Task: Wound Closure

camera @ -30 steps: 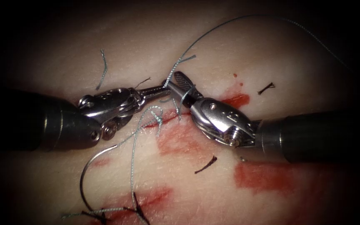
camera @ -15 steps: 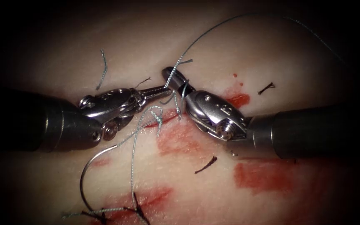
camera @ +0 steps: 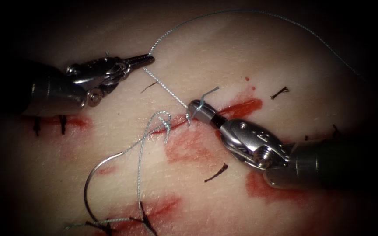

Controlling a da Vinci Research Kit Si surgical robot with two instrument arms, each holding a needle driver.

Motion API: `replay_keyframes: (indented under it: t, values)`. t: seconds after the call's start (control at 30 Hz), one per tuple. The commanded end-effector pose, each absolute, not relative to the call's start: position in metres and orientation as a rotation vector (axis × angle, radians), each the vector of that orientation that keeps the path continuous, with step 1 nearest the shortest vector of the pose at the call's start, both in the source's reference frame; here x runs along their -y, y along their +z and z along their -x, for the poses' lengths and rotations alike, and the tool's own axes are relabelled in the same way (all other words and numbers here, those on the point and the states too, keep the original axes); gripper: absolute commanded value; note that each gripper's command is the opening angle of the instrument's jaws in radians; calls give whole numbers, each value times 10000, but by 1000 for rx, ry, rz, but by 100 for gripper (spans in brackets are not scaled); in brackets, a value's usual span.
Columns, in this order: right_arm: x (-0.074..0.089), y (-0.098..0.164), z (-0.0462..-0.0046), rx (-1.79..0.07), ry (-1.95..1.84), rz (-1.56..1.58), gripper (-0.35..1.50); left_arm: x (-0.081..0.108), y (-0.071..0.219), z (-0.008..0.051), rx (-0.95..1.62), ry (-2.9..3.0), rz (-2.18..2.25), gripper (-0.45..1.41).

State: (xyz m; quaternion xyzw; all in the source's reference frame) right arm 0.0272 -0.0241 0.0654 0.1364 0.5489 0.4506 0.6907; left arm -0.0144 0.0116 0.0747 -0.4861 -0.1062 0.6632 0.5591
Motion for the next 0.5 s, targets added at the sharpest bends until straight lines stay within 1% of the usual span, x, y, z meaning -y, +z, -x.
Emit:
replay_keyframes:
  t: [0.03,0.33,0.5]
  values:
    - [254,661,-273,-1205,978,-327,-35,-119,756,147,240,1563,1141,-45]
    - [287,649,-255,-1102,827,-448,-35,-164,787,128,98,1606,1131,-45]
    - [308,650,-256,-1088,708,-541,-35,-182,793,124,33,1635,1140,-45]
